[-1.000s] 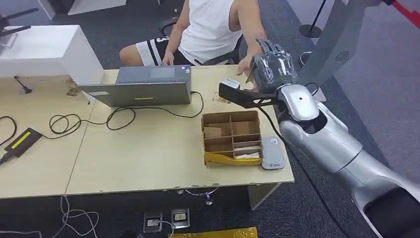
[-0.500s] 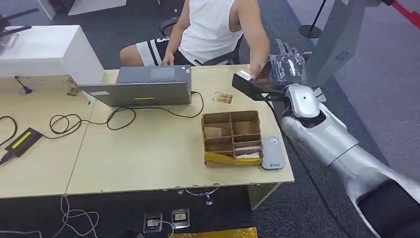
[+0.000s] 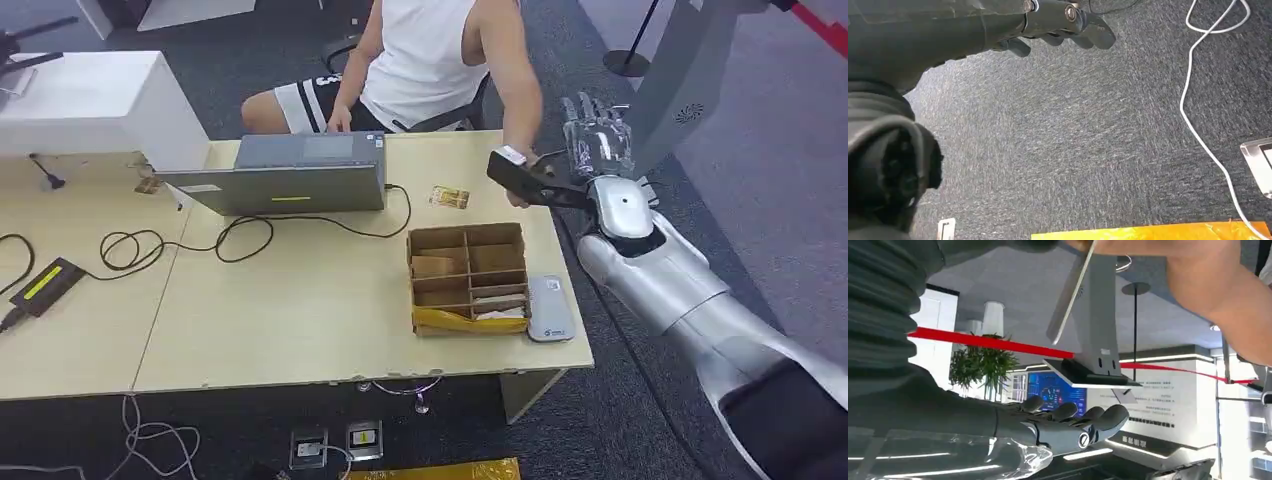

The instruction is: Pass the card to the sensor for recognition and then transmit it.

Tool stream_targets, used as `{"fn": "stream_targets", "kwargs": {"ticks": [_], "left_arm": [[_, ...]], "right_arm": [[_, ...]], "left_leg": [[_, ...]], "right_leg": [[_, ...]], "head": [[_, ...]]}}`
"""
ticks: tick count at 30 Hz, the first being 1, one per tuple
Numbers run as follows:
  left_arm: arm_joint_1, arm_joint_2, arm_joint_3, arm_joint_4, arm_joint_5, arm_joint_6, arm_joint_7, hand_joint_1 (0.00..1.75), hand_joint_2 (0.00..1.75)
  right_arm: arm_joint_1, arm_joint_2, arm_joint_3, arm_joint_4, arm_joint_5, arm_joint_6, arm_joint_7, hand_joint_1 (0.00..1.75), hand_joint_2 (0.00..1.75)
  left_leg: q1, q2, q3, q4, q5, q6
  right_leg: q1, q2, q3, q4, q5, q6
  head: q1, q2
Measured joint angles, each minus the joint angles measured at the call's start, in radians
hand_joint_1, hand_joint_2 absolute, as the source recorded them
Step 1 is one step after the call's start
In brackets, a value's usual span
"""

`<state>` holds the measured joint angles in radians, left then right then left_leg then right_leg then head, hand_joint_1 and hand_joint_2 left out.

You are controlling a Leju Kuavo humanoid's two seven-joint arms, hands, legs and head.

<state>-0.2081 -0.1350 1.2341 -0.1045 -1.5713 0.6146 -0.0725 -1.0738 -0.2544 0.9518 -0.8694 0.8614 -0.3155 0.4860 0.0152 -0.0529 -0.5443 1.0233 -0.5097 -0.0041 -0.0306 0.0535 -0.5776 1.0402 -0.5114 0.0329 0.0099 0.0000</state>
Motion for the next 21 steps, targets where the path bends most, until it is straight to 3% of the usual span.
{"fn": "stream_targets", "kwargs": {"ticks": [6,13,18,21], "left_arm": [[0.0,0.001,0.0,0.0,0.0,0.001,0.0,0.0,0.0],[0.002,0.002,0.0,0.0,0.0,0.008,0.0,0.0,0.0],[0.005,0.002,0.0,0.0,0.0,0.024,0.002,0.0,0.0],[0.011,0.002,0.001,0.0,0.011,0.04,0.002,0.0,0.0]], "right_arm": [[0.0,0.001,0.004,0.012,0.013,-0.026,-0.005,0.0,1.75],[0.001,0.002,0.008,0.015,0.017,-0.111,-0.013,0.0,1.75],[0.017,-0.011,-0.011,-0.019,0.011,-0.242,0.018,0.0,1.75],[0.049,-0.038,-0.038,-0.086,0.088,-0.323,0.062,0.0,1.75]], "left_leg": [[0.0,0.0,0.0,0.0,0.0,0.0],[0.0,0.0,0.0,0.0,0.0,0.0],[0.0,0.0,0.001,0.0,0.0,0.0],[0.0,0.0,0.001,0.0,0.0,0.0]], "right_leg": [[0.0,0.0,0.0,0.0,0.0,0.0],[0.0,0.0,0.0,0.0,0.0,0.0],[0.0,0.001,0.0,0.0,0.0,0.0],[0.0,0.0,0.0,0.0,0.0,0.0]], "head": [[0.0,0.0],[0.0,0.0],[0.0,0.0],[0.0,0.0]]}}
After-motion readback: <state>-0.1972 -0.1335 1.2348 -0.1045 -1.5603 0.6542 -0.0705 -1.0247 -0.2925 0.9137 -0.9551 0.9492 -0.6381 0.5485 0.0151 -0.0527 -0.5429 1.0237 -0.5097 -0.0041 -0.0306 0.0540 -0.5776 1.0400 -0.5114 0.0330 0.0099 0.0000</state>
